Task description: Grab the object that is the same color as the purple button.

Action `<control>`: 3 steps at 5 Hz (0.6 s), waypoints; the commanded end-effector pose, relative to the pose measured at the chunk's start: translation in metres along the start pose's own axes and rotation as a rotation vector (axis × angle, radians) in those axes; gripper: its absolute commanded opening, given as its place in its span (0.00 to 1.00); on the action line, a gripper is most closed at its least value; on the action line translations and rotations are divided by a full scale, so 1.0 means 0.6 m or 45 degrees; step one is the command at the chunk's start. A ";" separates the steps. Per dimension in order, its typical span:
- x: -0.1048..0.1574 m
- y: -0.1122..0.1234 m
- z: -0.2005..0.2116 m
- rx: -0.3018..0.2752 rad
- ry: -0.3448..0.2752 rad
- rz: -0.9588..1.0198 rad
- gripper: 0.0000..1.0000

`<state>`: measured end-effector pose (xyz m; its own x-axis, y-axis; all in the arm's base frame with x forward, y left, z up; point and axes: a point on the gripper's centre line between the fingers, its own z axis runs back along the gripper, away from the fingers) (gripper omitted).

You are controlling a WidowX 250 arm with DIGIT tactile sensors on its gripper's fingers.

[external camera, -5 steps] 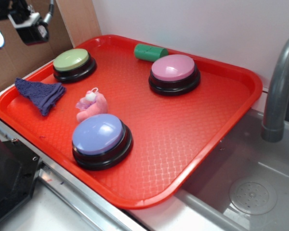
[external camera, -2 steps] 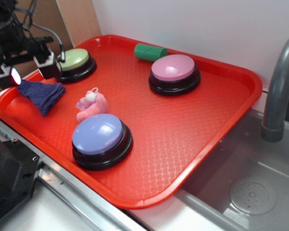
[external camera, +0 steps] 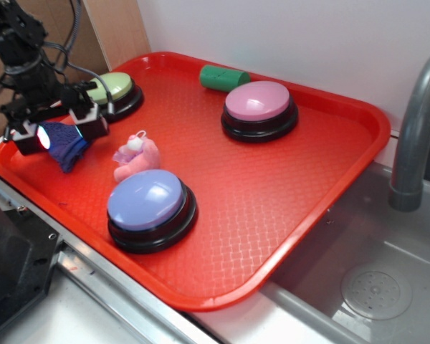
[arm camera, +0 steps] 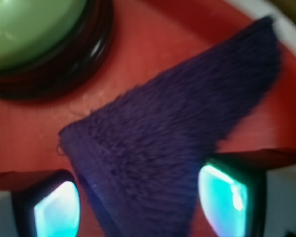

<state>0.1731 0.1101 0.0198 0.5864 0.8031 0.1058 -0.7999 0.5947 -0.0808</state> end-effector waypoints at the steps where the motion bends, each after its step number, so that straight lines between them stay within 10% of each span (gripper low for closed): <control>1: 0.000 0.011 -0.008 -0.012 -0.025 -0.027 1.00; 2: -0.002 0.013 -0.007 0.003 -0.057 0.001 0.00; 3: -0.002 0.014 -0.007 -0.018 -0.055 -0.005 0.00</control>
<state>0.1724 0.1112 0.0119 0.5868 0.7985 0.1343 -0.7955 0.5995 -0.0886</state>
